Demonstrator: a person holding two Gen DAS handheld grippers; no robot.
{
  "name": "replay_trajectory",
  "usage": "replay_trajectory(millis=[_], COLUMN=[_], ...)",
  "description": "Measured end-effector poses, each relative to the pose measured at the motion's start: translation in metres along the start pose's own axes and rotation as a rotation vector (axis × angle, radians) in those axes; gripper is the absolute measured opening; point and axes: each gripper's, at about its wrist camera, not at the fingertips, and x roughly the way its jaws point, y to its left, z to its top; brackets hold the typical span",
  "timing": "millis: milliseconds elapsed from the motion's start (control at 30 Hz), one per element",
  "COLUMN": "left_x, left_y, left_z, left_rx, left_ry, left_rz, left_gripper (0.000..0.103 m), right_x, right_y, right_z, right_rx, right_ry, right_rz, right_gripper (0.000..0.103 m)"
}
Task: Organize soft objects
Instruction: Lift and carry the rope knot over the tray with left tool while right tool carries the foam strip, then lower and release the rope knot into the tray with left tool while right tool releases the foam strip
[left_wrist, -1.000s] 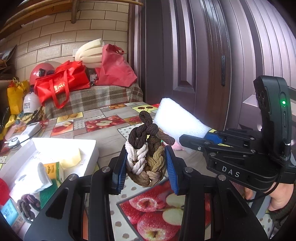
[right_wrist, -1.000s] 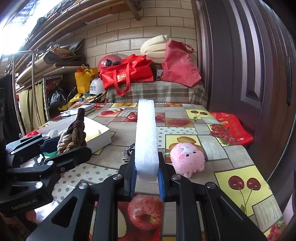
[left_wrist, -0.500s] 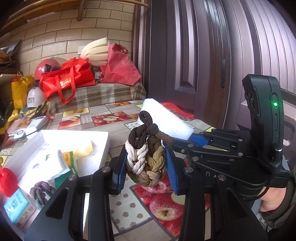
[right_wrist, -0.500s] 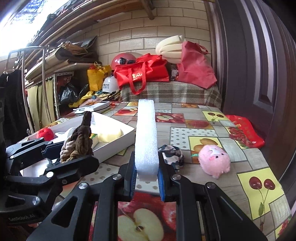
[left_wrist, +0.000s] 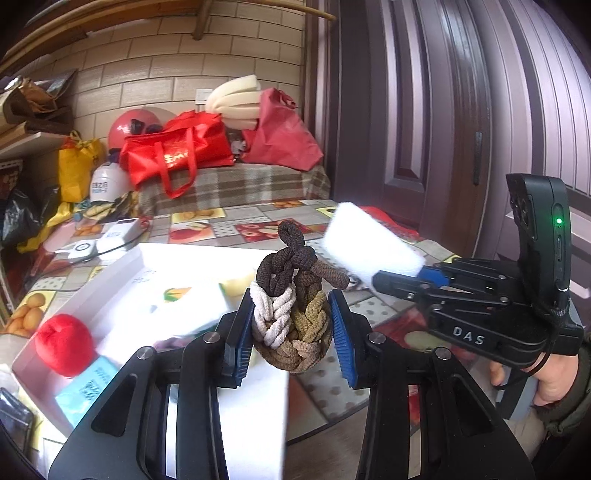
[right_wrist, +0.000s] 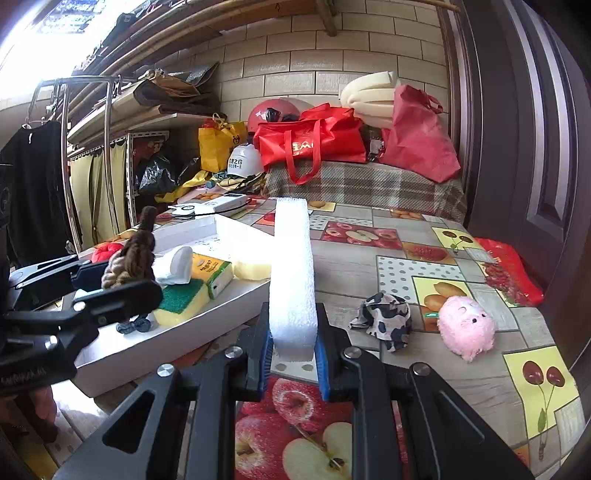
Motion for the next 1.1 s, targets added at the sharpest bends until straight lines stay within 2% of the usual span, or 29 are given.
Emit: replay_trajectory(millis=[333,633,1100], left_x=[-0.019,-0.025,0.008], left_y=[0.054,0.087,0.119], left_z=[-0.006,-0.012,-0.004], left_rx=[-0.05,-0.101,-0.11], left_ry=[-0.016,-0.012,0.058], left_rz=[0.125,0.191,0.262], left_gripper=[0.038,0.038,0.038], right_x=[0.009,0.017,0.045], right_y=[0.023,0.048,0.079], right_z=[0.003,0.006,0.016], right_rx=[-0.031,-0.085,-0.121], right_ry=[0.012,0.018,0.057], right_rz=[0.048,0.083,0.168], right_gripper=[0.019,0.019,0.019])
